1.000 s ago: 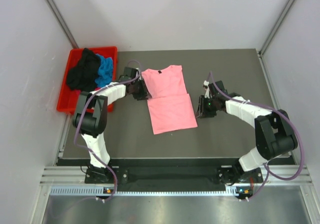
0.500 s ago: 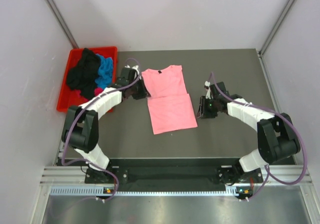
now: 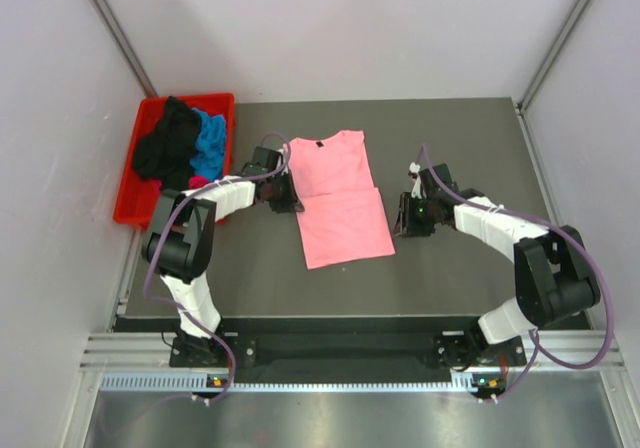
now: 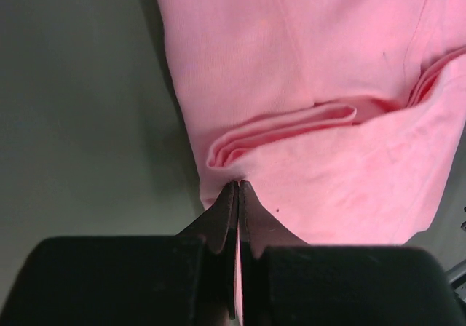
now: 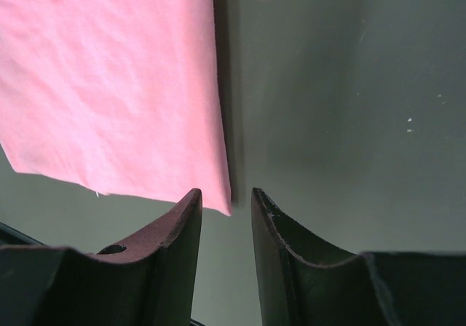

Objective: Fold and stack the t-shirts
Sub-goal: Fold the tshirt

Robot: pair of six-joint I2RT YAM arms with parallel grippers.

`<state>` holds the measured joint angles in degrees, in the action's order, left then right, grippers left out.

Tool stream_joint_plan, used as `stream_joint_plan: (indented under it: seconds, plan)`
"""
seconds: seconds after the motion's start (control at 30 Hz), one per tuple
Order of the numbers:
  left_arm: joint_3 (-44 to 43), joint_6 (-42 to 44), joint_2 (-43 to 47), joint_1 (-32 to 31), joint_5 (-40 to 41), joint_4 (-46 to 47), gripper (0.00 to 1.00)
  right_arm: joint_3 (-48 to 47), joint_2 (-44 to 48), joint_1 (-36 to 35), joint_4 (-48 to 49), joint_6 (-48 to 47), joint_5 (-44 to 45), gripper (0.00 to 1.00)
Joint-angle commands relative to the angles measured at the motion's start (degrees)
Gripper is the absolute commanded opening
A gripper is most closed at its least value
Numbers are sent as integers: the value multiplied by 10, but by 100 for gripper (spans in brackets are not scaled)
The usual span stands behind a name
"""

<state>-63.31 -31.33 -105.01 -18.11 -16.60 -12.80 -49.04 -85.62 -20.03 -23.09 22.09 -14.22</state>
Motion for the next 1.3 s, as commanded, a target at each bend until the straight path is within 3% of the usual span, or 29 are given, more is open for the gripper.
stream_joint_plan:
  seconds: [0.0, 0.67, 0.83, 0.9, 1.03, 1.27]
  plan:
    - [-39, 7, -10, 6, 11, 27, 0, -12, -7, -1, 18, -9, 4, 34]
    - [-65, 17, -37, 14, 46, -20, 0, -9, -19, 0, 27, -8, 7, 38]
    - [-117, 26, 25, 14, 69, -107, 30, 6, 1, 0, 26, 2, 1, 44]
    - [-138, 33, 49, 13, 61, -159, 34, 15, 2, -1, 31, 7, 2, 46]
    - [-73, 23, 109, -7, 33, -167, 36, 24, -3, -1, 44, 18, -16, 50]
    - [116, -71, 209, -92, 38, -124, 40, 31, -14, -2, 45, 22, -24, 50]
